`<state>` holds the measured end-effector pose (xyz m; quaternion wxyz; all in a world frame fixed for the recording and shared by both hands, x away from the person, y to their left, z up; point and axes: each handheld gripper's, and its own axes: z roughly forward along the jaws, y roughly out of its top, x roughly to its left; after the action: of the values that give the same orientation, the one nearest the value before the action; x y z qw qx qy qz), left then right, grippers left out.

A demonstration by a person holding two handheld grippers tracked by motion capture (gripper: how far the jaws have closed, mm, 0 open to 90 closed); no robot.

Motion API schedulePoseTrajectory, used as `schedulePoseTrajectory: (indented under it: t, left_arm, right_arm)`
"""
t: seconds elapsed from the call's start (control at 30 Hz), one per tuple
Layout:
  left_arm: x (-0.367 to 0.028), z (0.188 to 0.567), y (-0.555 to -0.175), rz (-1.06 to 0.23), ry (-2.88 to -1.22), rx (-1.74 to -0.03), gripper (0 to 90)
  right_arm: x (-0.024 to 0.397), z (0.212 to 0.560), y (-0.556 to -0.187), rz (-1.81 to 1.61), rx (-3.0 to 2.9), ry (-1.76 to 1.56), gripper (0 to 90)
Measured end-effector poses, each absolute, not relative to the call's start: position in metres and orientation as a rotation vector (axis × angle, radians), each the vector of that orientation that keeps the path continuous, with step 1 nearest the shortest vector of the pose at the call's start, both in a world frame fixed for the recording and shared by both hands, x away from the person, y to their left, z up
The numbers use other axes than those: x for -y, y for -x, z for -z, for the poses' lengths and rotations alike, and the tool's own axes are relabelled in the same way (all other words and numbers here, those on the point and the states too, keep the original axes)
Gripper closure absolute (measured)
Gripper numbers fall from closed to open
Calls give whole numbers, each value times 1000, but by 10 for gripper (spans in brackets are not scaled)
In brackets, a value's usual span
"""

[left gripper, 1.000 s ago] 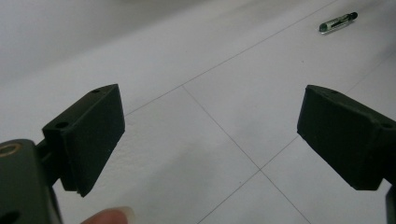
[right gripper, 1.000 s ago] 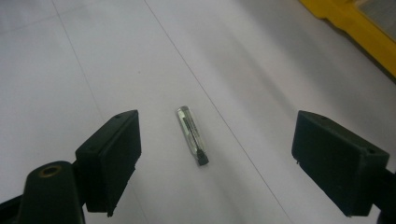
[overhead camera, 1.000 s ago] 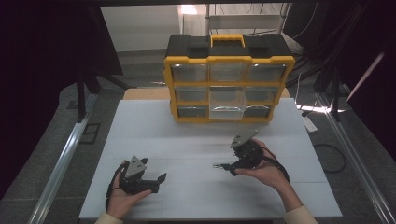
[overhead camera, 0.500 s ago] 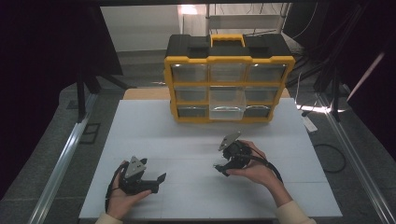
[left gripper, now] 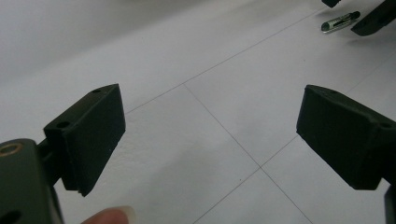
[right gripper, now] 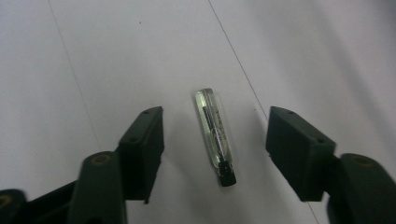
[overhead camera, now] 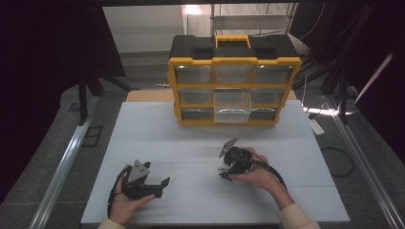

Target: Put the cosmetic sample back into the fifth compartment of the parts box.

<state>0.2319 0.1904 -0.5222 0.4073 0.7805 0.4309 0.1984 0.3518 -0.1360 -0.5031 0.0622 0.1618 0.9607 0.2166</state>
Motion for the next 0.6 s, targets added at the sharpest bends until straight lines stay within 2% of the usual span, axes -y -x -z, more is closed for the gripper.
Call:
schedulePoseTrajectory:
  t: [0.23,0.4,0.43,0.5,0.53,0.6]
  left_arm:
    - [-191,523,-232,-498,-1965,-1088,84]
    - [-188,523,-231,-499,-1976,-1079,85]
    - [-188,523,-231,-499,-1976,-1079,85]
    - [-188,523,-231,-498,-1979,-1078,85]
    - [-189,523,-232,-498,-1979,-1079,84]
    - [-190,523,-232,-498,-1972,-1083,85]
  right_arm:
    - [136,506,-353,-640,-2932,-483,503]
    - [138,506,-354,-664,-2934,-477,644]
    - [138,506,-354,-664,-2934,-477,644]
    - [138,506,-353,-676,-2939,-465,717]
    - [138,506,-353,-681,-2943,-440,781]
    - [138,506,-352,-685,-2947,-429,800]
